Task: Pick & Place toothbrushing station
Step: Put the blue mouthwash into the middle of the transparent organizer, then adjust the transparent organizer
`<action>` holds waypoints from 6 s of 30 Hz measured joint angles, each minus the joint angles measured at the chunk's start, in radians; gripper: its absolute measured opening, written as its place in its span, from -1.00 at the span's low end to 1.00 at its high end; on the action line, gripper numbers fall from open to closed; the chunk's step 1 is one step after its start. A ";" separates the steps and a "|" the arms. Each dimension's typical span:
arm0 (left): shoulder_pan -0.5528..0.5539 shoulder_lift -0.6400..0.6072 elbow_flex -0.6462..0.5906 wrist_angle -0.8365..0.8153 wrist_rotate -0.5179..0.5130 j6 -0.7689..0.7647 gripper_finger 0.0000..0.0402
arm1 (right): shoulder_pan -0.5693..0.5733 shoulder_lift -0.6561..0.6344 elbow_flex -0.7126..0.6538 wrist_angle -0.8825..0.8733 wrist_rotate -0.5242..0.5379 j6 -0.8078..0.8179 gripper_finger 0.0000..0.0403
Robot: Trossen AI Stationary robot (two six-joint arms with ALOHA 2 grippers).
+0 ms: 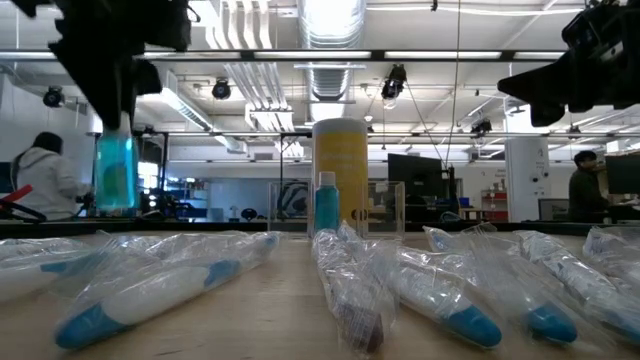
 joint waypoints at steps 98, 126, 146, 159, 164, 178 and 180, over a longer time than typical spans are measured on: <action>0.308 0.864 1.187 -0.351 -0.209 0.614 -0.51 | 0.000 0.000 0.000 0.062 0.000 -0.083 -0.96; 0.369 0.862 0.979 -0.195 -0.090 0.627 -0.51 | 0.000 0.000 0.000 0.064 0.000 -0.083 -0.96; 0.372 0.859 0.866 -0.103 -0.038 0.623 -0.40 | 0.000 0.000 0.000 0.064 0.000 -0.083 -0.96; 0.372 0.858 0.914 -0.138 -0.037 0.622 -0.20 | 0.000 0.000 0.000 0.064 0.000 -0.090 -0.96; 0.372 0.858 0.960 -0.199 -0.037 0.619 -0.19 | 0.000 0.000 0.000 0.064 0.000 -0.090 -0.96; 0.341 0.485 0.626 0.035 -0.150 0.487 -0.51 | 0.000 0.043 0.000 0.025 -0.011 0.006 -0.96; 0.335 0.378 0.452 0.174 -0.185 0.429 -0.65 | 0.000 0.073 0.000 0.026 -0.023 0.031 -0.96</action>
